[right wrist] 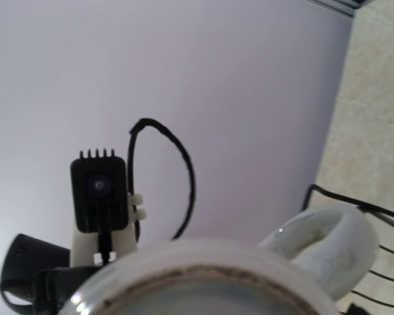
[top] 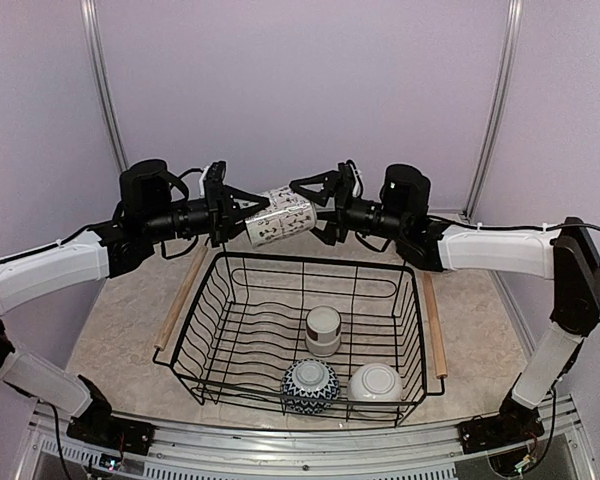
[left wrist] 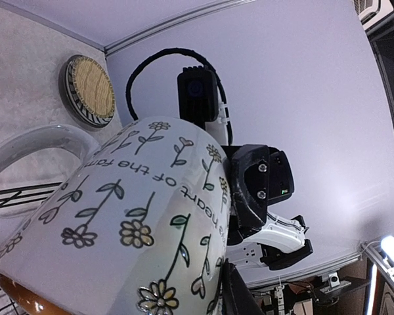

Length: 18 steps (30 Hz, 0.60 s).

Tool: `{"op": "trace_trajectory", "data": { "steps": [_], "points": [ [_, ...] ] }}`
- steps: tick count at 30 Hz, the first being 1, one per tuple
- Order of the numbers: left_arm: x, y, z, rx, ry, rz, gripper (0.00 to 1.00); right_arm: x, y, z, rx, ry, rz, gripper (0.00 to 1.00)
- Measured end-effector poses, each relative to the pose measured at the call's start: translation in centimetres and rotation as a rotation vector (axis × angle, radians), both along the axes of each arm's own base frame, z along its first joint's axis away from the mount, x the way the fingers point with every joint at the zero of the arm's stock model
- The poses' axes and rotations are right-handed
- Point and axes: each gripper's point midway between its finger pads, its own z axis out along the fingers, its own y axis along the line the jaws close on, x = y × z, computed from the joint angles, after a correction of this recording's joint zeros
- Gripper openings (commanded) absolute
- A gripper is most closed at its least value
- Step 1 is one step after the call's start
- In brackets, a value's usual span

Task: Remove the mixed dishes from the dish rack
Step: Pass from the right arm to the left

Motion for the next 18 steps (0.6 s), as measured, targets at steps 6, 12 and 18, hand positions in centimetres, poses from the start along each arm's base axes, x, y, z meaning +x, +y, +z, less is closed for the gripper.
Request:
{"op": "trace_trajectory", "data": {
  "steps": [6,12,18],
  "points": [
    [-0.6,-0.5,2.4,-0.042,-0.073,-0.024,0.00,-0.4,-0.2,1.5,0.083,-0.027,0.015,0.31],
    [-0.7,-0.6,2.8,-0.031,-0.092,-0.031,0.00,-0.5,-0.4,1.9,0.090,-0.057,0.004,0.78],
    [-1.4,-1.0,3.8,-0.002,-0.106,-0.064,0.00,-0.8,-1.6,2.1,0.051,-0.119,-0.042,1.00]
  ]
}}
